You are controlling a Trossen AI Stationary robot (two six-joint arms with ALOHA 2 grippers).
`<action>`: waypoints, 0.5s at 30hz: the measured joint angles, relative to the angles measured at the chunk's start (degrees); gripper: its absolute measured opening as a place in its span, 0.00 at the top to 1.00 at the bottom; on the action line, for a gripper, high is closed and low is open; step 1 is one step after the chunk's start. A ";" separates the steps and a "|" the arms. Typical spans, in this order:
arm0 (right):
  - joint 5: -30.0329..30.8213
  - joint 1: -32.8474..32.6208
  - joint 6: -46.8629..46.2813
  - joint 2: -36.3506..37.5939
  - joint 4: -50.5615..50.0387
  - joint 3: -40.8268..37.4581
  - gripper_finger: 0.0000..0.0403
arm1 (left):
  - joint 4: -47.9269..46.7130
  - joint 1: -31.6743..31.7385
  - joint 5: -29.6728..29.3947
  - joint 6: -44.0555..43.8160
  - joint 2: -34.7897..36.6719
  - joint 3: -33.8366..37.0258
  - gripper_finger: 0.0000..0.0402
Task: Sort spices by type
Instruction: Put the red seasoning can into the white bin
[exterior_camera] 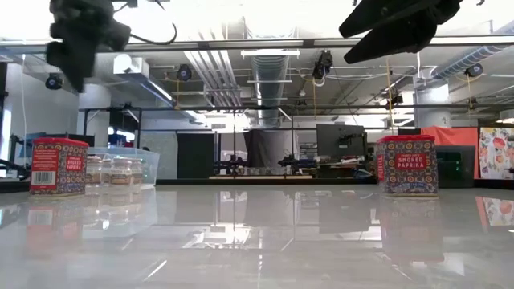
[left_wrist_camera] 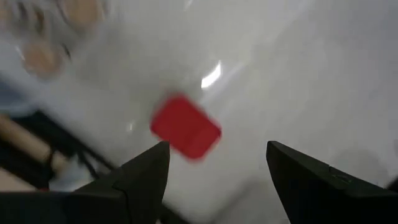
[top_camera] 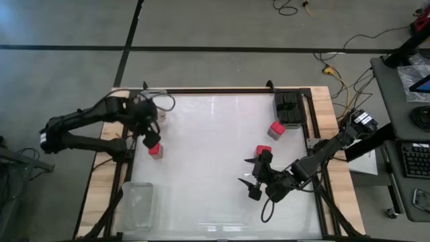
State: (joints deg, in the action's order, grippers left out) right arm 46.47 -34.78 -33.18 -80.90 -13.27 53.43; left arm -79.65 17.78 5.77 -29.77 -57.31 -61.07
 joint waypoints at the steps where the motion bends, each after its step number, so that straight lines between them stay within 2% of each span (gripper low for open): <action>1: -0.01 -0.11 -0.28 0.00 0.17 0.00 0.10 | -1.45 -1.21 0.66 -0.67 -0.28 0.18 0.37; 3: -0.08 -0.29 -1.28 0.00 0.38 0.00 0.10 | -3.30 -3.08 1.18 -0.94 -0.84 0.72 0.37; 8: -0.43 -1.62 -2.81 0.00 0.37 0.00 0.10 | -4.01 -3.33 0.54 -1.42 -1.97 1.21 0.32; 15: -2.33 -3.24 -3.24 0.00 0.36 0.03 0.10 | -3.53 -3.35 0.28 -8.60 -3.09 5.86 0.22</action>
State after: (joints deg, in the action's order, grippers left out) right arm 44.14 -38.02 -36.42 -80.90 -12.91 53.46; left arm -83.17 14.44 6.05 -38.37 -60.39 -55.21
